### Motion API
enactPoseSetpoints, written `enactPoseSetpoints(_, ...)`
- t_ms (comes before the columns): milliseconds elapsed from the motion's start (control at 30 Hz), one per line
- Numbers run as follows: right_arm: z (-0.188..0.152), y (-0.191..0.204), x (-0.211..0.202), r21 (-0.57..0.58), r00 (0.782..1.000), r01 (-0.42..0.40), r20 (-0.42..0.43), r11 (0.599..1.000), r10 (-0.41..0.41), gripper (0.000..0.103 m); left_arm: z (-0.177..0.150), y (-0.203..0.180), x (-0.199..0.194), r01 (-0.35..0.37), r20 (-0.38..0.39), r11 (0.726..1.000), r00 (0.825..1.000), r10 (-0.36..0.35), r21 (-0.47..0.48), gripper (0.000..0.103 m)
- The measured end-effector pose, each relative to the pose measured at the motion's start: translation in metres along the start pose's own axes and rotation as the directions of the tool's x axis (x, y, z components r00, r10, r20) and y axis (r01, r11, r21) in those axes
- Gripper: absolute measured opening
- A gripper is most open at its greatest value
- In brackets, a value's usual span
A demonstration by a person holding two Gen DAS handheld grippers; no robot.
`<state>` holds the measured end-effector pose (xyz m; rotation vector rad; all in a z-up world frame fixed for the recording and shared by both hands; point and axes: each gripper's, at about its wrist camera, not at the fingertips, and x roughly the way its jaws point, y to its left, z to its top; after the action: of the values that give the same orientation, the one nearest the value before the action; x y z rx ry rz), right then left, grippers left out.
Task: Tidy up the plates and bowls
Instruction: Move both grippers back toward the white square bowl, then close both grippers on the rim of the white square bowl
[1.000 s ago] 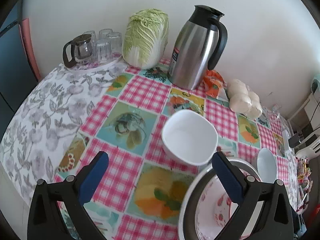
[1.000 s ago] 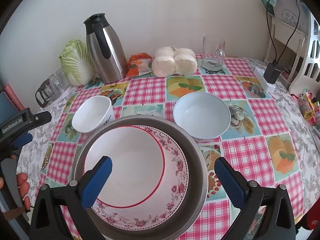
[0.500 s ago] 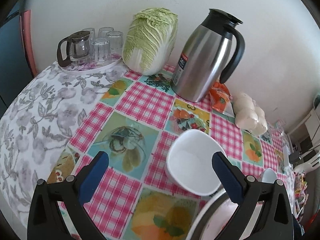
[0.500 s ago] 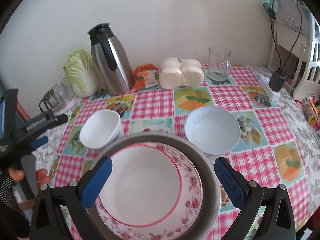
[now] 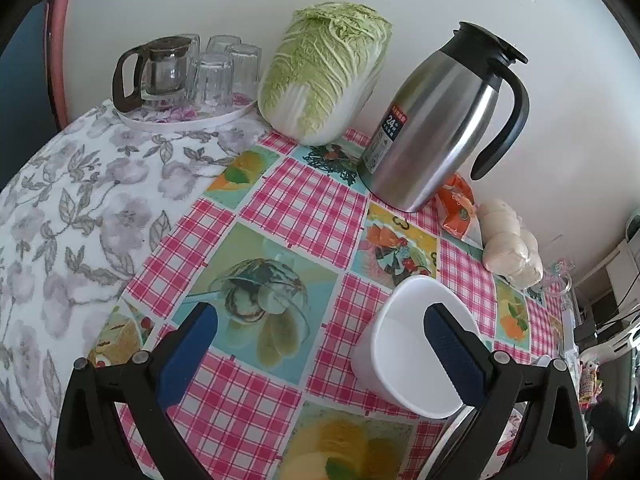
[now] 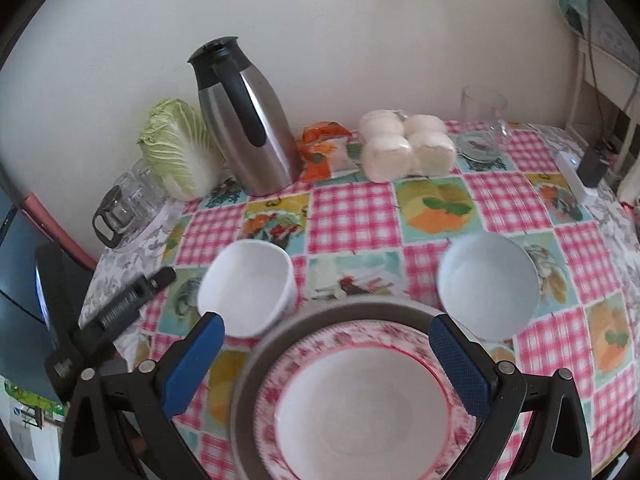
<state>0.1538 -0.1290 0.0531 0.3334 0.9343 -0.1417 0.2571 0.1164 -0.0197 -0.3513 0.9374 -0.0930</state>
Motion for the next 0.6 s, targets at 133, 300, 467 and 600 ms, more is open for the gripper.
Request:
enactPoseSetpoints(133,0.021,0.019,0.008,0.014,1.000,-0.006,-0.027,1.000,0.006,0.103,0.001,0.009,0.006,0.069,-0.031,0.997,0.997,-0.070,-0.030,0.103)
enactPoseSetpoints(300,0.039,0.036,0.021,0.010,0.999,0.020,-0.049,1.000,-0.020,0.103,0.001,0.006,0.010,0.045,-0.046,0.998,0.998,-0.043,0.034,0.103)
enactPoseSetpoints(467,0.053,0.043,0.040,0.014,0.994,0.090,-0.056,0.996,-0.089,0.102,-0.002,0.008,0.019,0.041,-0.078,0.999,0.996,-0.038,0.029,0.103)
enactPoseSetpoints(600,0.056,0.044,0.066,0.028,0.989,0.108,-0.104,0.994,-0.105,0.084,-0.005,0.007,0.026,0.037,-0.100,0.999,0.994,-0.034,0.031,0.103)
